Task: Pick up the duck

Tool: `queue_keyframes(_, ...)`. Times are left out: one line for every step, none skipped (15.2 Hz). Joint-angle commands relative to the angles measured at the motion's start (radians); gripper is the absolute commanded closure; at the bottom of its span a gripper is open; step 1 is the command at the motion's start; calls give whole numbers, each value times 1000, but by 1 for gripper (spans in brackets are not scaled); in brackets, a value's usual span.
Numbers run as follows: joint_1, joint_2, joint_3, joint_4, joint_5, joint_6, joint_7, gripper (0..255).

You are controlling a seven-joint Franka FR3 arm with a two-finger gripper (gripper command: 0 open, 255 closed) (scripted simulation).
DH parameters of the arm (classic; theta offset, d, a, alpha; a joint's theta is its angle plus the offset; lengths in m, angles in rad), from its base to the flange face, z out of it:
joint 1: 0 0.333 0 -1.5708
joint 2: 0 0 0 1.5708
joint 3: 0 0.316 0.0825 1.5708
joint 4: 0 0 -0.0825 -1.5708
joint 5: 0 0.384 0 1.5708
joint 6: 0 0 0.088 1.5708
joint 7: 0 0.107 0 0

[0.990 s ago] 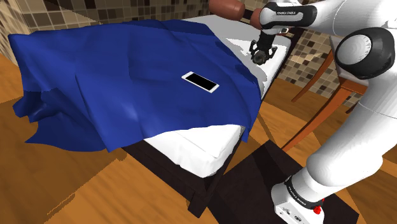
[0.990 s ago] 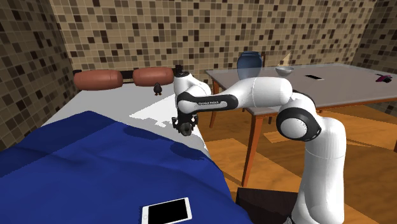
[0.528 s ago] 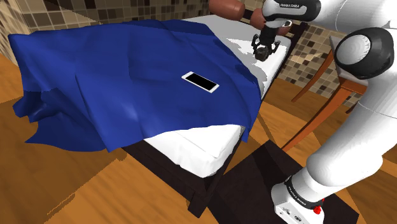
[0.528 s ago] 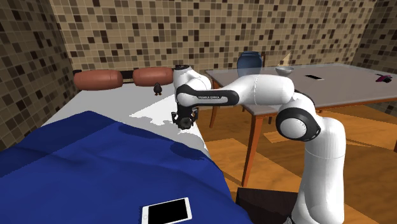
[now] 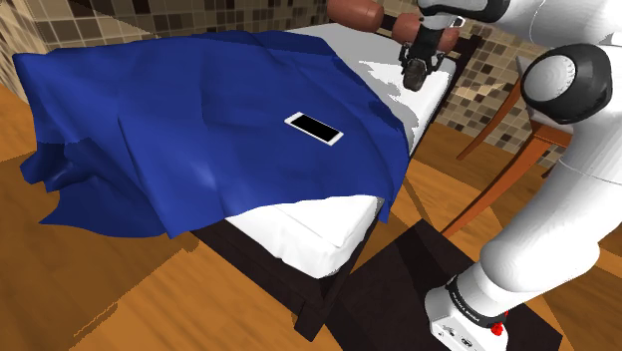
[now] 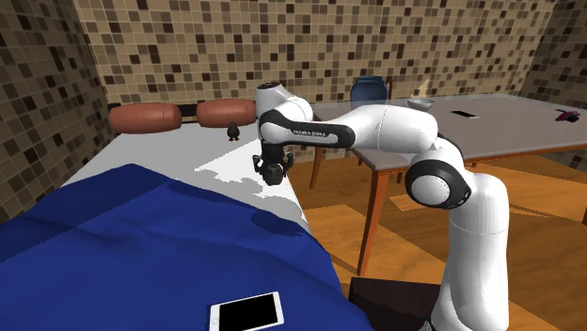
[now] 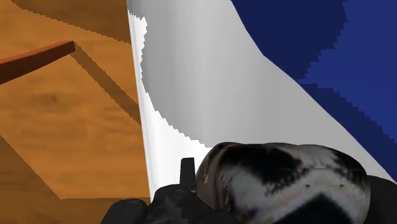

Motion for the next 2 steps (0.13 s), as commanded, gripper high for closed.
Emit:
queue_keyframes(-1, 8, 0, 30, 1, -22, -3, 255)
queue_keyframes(-1, 7, 0, 30, 1, -22, -3, 255)
